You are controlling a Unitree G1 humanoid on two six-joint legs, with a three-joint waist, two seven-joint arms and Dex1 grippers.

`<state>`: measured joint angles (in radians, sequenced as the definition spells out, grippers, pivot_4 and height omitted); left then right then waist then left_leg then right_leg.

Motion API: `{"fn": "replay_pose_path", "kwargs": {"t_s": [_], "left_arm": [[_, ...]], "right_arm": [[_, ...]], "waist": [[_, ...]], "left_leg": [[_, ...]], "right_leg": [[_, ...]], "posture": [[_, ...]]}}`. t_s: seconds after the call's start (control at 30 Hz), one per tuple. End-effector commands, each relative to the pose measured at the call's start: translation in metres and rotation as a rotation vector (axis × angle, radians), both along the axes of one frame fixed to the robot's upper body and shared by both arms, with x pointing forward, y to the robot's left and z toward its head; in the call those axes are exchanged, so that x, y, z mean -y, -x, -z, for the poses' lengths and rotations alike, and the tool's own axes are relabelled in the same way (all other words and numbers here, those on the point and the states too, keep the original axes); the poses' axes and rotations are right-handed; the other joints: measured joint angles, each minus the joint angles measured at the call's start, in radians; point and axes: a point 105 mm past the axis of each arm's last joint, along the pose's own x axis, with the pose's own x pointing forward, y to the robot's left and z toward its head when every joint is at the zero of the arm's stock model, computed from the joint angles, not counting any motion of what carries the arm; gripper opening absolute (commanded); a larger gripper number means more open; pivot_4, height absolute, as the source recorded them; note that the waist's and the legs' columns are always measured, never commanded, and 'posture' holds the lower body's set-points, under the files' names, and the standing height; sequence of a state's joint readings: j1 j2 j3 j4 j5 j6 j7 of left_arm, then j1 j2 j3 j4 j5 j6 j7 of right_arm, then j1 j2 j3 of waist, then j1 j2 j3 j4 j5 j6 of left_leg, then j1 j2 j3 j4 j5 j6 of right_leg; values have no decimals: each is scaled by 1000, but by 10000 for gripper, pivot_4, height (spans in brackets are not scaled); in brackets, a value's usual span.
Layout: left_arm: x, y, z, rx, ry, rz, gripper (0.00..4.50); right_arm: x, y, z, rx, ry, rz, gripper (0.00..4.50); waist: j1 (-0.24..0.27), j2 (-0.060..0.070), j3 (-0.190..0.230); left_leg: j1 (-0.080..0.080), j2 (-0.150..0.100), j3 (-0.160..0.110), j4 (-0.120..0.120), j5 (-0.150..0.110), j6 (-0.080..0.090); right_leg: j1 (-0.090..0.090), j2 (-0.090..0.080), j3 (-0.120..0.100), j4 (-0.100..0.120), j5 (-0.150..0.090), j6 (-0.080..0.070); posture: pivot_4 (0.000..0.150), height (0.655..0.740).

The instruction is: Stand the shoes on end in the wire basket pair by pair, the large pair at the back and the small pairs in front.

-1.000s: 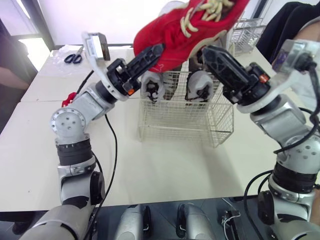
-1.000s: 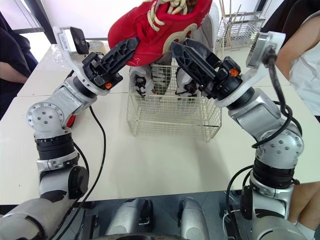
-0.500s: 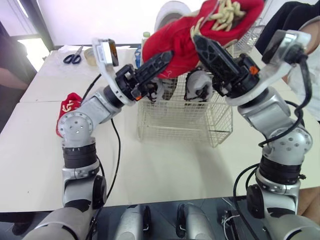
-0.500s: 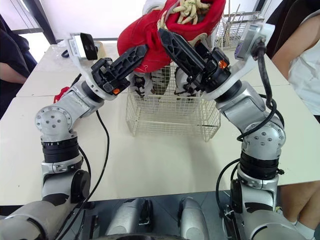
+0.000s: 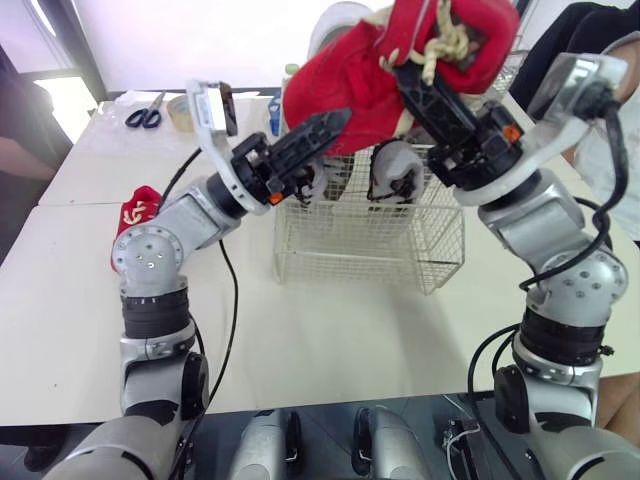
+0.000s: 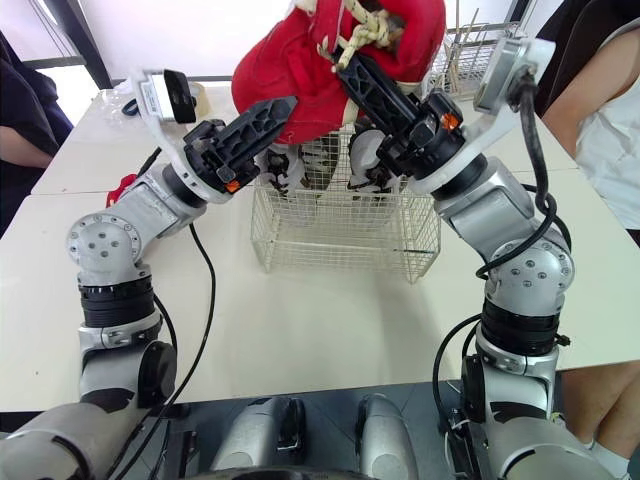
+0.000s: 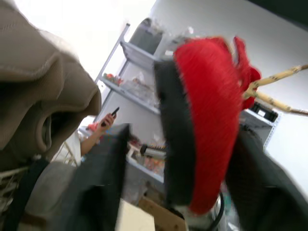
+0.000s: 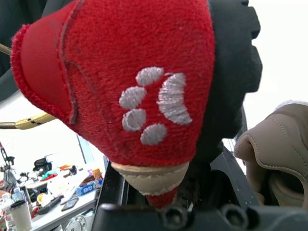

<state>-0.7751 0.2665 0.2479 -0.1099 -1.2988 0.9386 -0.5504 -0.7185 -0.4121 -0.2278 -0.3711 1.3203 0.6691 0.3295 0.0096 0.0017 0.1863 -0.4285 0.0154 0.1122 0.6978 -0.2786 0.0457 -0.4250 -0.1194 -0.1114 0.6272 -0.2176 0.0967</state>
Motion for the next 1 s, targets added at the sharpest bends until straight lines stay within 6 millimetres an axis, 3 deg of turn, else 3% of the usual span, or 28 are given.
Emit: {"fn": "replay_pose_path", "kwargs": {"t_s": [0.03, 0.13, 0.3, 0.43, 0.63, 1.0], "left_arm": [[-4, 10, -6, 43, -14, 18, 44049], [-13, 14, -10, 72, -49, -7, 44049], [-34, 26, -14, 128, -130, -19, 44049], [-43, 26, -10, 136, -188, -55, 44049], [-44, 25, -5, 134, -211, -71, 44049], [-38, 28, 0, 140, -240, -75, 44049]], "right_arm": [[3, 9, -15, 58, -1, -14, 5089], [9, 8, -12, 69, 99, 11, 5089], [41, 11, -8, 122, 422, 79, 5089], [55, 16, 0, 189, 690, 82, 5089], [62, 12, 13, 268, 958, 28, 5089], [70, -17, 63, 338, 1279, -37, 5089]], "waist": [[1, 0, 0], [1, 0, 0], [2, 1, 1], [1, 1, 1], [-1, 1, 1], [2, 0, 1]], "left_leg": [[0, 0, 0, 0, 0, 0], [0, 0, 0, 0, 0, 0], [-1, 0, 0, 0, -2, 2], [-1, 0, 0, -1, -4, 6], [-1, 0, 0, -2, -1, 2], [-3, 0, 1, -2, -1, 1]], "right_leg": [[0, 0, 0, 0, 0, 0], [0, 0, 0, 0, 0, 0], [0, 0, 0, -2, 0, 0], [0, 0, 0, -5, 0, 0], [0, 0, 0, -8, 0, 0], [0, 0, 0, -10, 0, 0]], "posture": [[1500, 7400], [1500, 7400], [1500, 7400], [1500, 7400], [1500, 7400], [1500, 7400]]}}
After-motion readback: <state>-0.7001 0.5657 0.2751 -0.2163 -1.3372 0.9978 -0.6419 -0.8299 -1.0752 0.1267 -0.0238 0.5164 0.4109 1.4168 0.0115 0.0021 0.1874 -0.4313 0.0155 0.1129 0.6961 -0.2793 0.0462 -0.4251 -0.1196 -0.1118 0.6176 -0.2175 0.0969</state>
